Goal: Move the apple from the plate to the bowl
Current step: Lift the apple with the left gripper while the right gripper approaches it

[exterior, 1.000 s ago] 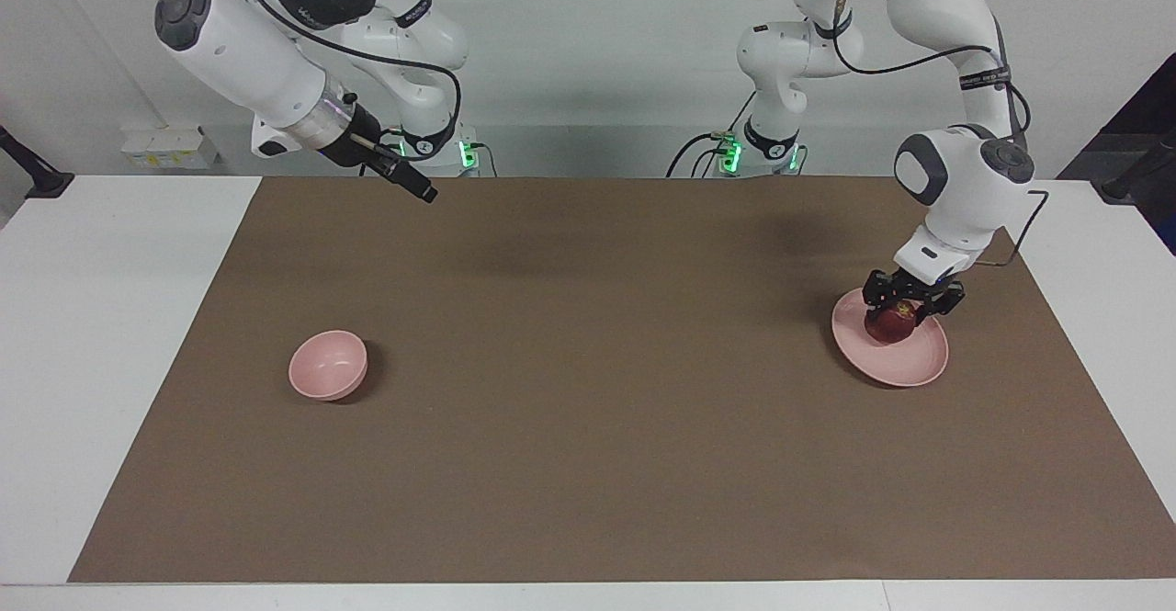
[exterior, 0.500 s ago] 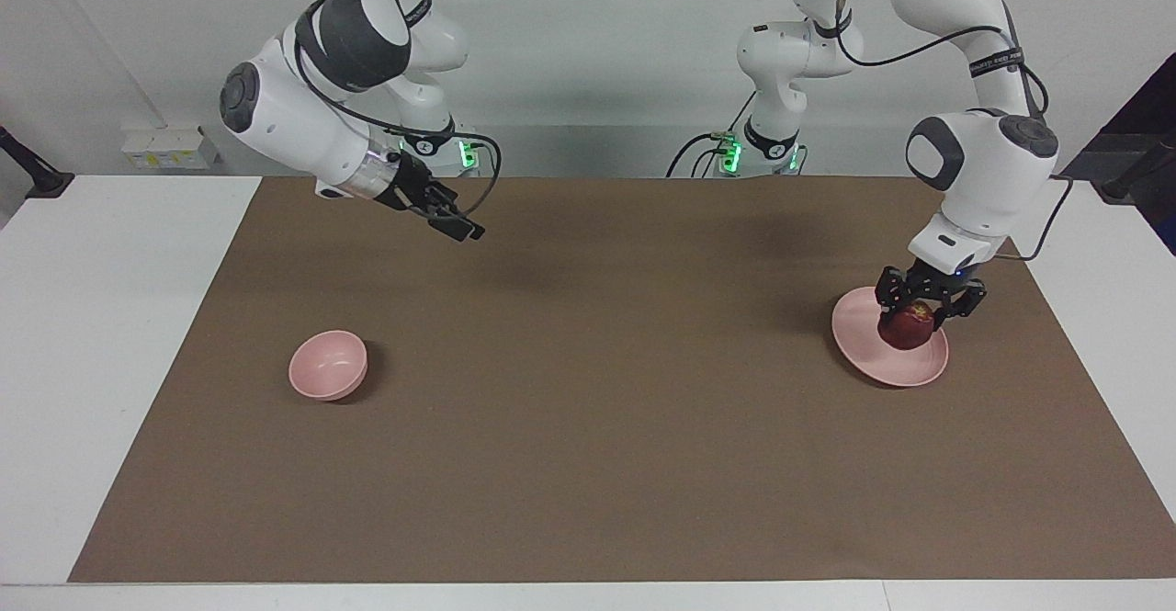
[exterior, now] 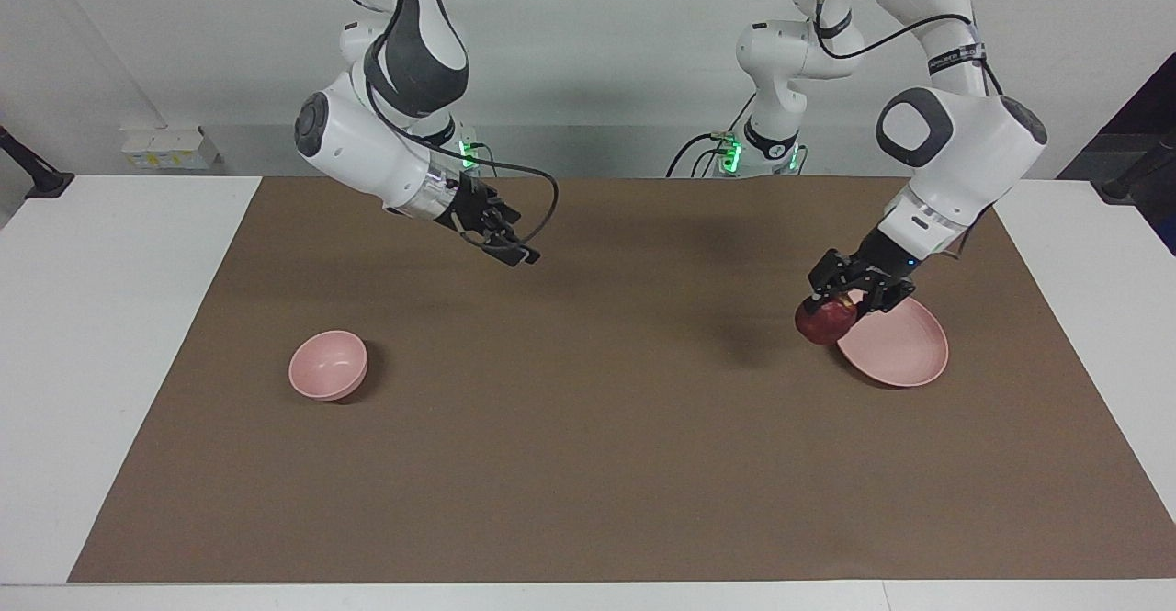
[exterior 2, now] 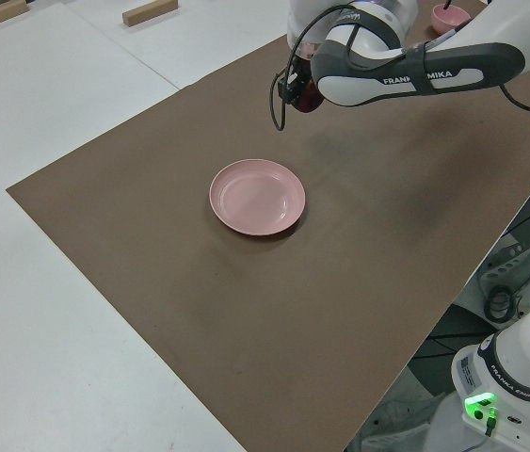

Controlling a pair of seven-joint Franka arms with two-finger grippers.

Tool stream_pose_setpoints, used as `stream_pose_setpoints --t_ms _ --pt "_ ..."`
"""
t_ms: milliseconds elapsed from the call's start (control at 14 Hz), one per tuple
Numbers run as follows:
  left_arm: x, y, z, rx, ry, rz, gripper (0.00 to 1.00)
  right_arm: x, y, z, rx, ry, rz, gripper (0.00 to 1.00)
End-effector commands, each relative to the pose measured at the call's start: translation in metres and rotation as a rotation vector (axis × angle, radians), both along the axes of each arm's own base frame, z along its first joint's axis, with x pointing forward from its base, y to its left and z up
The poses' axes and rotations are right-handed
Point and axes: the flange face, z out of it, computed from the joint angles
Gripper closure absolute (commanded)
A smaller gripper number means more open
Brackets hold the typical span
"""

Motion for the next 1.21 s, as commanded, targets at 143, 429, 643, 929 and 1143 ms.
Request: stream_pose_setpoints --t_ms 143,429,643,929,1143 --pt "-0.011 -0.058 0.009 -0.167 0.062 0.043 1.0 0.01 0.032 -0.012 0.116 0.027 -0.174 0.0" --pt "-0.022 -0.091 0.015 -0.29 0.084 0.07 1.0 0.021 0.058 -0.037 0.209 0.057 -0.347 0.0" --pt "-0.028 -0.113 0.017 -0.305 0.097 0.094 1.0 0.025 0.083 -0.045 0.271 0.066 -0.448 0.0" --pt "-0.04 -0.146 0.022 -0.33 0.095 0.136 1.0 0.03 0.095 -0.048 0.337 0.09 -0.512 0.0" --pt "-0.042 -0.153 0.022 -0.33 0.089 0.141 1.0 0.025 0.113 -0.052 0.348 0.078 -0.512 0.0"
